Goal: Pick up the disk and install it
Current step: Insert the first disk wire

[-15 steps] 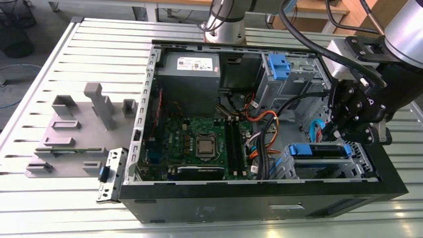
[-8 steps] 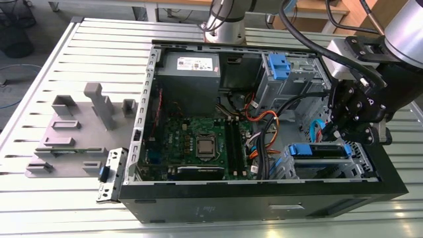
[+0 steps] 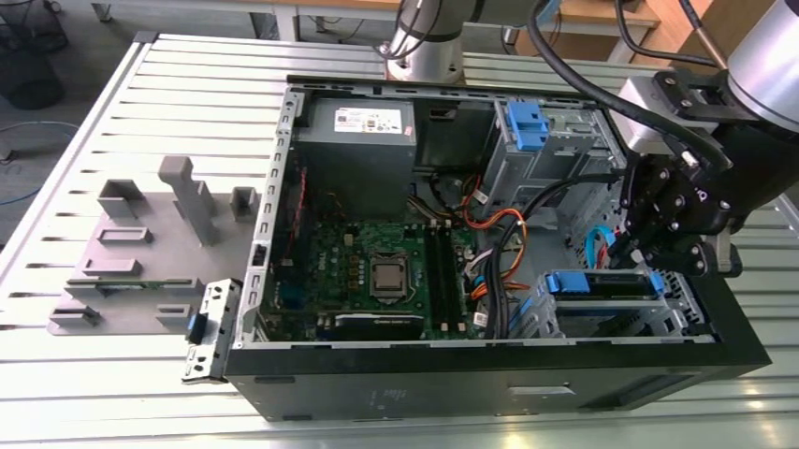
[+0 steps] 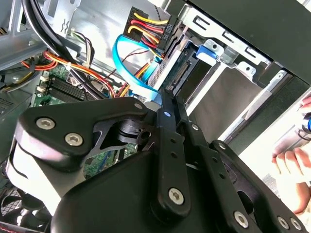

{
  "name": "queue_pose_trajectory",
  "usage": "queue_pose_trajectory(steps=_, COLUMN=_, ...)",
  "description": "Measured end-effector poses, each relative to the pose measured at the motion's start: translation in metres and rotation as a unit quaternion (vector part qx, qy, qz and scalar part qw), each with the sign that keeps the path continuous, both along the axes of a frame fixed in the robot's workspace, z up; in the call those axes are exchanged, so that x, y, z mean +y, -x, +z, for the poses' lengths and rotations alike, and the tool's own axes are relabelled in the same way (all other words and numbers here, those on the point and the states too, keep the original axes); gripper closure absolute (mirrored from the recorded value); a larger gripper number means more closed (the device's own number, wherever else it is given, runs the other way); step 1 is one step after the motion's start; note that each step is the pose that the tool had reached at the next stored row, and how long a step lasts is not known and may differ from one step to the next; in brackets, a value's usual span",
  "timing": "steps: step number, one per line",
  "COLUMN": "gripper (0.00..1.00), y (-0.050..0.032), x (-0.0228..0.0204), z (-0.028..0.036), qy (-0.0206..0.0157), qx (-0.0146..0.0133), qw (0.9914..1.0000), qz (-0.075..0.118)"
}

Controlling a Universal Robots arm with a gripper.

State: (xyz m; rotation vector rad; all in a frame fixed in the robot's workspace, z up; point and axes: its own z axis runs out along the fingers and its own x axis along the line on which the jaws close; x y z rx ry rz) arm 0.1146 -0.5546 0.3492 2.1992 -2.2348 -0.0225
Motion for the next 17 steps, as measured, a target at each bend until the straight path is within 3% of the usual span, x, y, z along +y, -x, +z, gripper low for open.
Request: queue_pose_trajectory(steps=17, gripper=0.84, y=-0.0006, x=-0.001, z=-0.0089, qy=0.0001, qx=0.0, qw=1.0, qz=0.0)
